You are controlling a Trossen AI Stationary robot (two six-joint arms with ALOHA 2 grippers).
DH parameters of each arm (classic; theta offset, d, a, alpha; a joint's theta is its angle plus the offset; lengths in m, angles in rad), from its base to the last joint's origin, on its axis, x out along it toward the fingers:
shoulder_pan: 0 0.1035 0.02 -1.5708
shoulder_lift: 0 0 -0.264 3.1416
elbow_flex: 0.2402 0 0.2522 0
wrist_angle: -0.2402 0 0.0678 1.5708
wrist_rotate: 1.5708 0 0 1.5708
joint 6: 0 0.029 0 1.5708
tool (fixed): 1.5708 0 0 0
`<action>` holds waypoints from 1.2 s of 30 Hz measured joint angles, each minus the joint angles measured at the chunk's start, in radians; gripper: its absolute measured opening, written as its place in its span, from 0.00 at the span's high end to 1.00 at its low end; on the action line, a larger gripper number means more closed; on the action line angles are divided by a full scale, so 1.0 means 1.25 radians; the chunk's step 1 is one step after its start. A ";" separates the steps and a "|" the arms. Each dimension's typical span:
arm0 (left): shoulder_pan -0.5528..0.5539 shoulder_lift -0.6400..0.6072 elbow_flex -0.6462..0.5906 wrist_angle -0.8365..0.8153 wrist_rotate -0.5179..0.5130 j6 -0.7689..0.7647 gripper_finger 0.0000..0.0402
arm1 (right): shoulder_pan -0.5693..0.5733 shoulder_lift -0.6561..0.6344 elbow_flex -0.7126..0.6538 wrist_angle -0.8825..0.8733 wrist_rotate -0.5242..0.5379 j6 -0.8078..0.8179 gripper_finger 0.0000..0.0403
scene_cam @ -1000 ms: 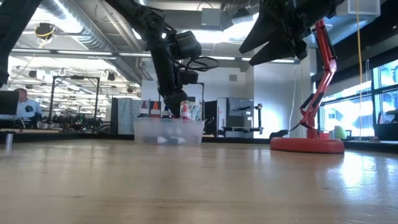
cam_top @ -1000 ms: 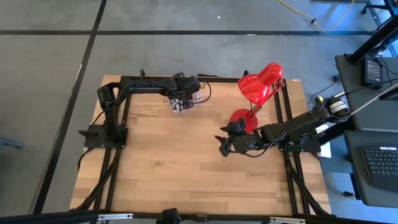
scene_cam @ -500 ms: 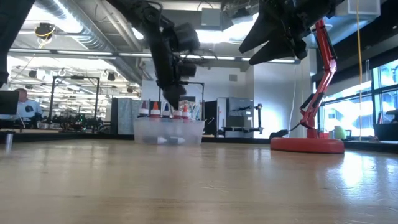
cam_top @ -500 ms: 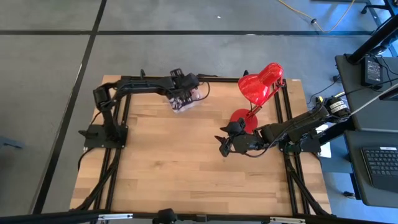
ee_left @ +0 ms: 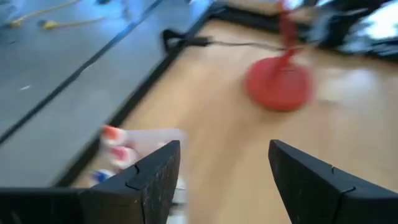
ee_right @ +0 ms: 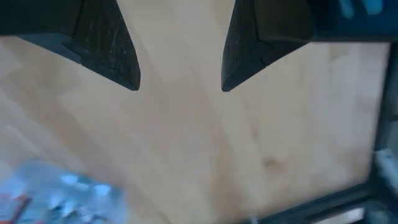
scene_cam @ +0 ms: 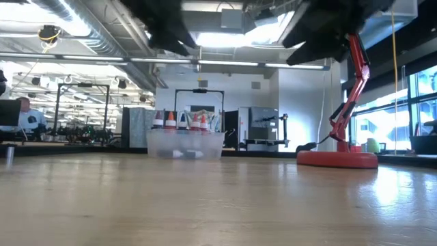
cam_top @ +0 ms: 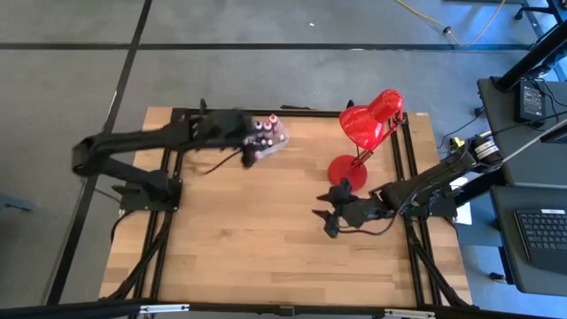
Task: Pick & Place food coloring
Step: Return to Home Position
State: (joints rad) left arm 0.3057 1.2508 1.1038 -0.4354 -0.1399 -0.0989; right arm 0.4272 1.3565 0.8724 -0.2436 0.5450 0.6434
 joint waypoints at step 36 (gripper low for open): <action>-0.371 -0.704 -0.723 0.507 -0.226 -0.234 0.40 | -0.012 -0.567 -0.557 0.655 -0.326 -0.251 0.44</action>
State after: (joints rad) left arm -0.1585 0.3702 0.2002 0.1981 -0.4224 -0.3908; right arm 0.4122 0.6480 0.1765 0.5757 0.1375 0.3294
